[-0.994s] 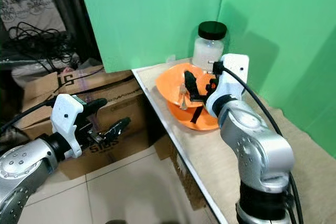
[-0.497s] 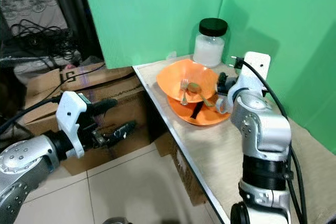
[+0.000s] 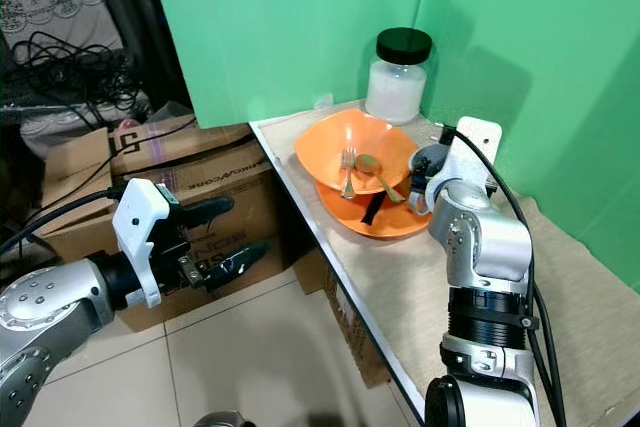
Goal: Setting the table
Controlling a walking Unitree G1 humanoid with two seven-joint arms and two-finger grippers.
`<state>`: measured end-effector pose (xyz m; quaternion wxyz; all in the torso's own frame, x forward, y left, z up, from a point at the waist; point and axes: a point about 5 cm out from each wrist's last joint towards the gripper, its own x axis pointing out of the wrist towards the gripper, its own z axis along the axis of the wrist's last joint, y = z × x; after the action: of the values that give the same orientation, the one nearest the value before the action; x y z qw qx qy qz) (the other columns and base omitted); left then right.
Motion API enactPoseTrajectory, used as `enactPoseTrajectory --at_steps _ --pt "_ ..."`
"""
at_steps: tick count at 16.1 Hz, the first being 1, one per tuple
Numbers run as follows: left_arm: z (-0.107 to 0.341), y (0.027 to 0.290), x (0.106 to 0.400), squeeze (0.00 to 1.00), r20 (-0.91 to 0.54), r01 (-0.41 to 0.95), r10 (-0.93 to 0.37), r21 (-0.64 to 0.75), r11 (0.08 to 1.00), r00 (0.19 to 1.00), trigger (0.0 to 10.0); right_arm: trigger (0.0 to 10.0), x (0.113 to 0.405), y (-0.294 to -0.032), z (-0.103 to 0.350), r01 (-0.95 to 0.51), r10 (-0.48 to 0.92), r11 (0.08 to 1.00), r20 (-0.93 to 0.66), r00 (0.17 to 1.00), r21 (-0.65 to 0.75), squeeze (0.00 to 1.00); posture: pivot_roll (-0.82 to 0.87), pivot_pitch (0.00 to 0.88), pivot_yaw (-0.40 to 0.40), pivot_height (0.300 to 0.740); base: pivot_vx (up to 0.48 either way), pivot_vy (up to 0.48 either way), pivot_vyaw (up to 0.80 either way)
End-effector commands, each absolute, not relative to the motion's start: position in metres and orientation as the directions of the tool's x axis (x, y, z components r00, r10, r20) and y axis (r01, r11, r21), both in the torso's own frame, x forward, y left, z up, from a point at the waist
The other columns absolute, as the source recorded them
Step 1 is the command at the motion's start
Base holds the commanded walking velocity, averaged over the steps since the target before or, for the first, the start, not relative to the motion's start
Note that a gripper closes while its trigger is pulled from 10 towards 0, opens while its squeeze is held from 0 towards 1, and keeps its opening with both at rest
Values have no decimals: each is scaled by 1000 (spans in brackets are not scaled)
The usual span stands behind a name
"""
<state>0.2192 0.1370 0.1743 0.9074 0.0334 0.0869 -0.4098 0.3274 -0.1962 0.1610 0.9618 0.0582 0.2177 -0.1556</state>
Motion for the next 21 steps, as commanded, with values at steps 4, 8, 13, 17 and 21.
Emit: enactPoseTrajectory --at_steps 4,8,13,17,21 --pt "175 136 218 0 -189 752 -740 -9 659 646 10000 0 330 -198 157 337 -258 937 -466 846 92 0 160 0 28 740 0 0 0" --pt "175 136 219 0 -187 752 -739 -3 659 647 10000 0 329 -203 153 349 -261 932 -478 839 102 0 158 0 33 740 0 0 0" --pt "175 136 220 0 -187 753 -739 4 658 647 10000 0 329 -201 150 320 -229 941 -484 844 111 0 157 0 34 740 0 0 0" --pt "176 136 221 0 -186 750 -735 13 662 652 10000 0 330 -200 150 308 -220 944 -479 850 114 0 156 0 34 740 0 0 0" --pt "176 136 222 0 -186 750 -735 17 661 652 10000 0 331 -200 151 298 -211 947 -472 856 117 0 154 0 35 740 0 0 0"
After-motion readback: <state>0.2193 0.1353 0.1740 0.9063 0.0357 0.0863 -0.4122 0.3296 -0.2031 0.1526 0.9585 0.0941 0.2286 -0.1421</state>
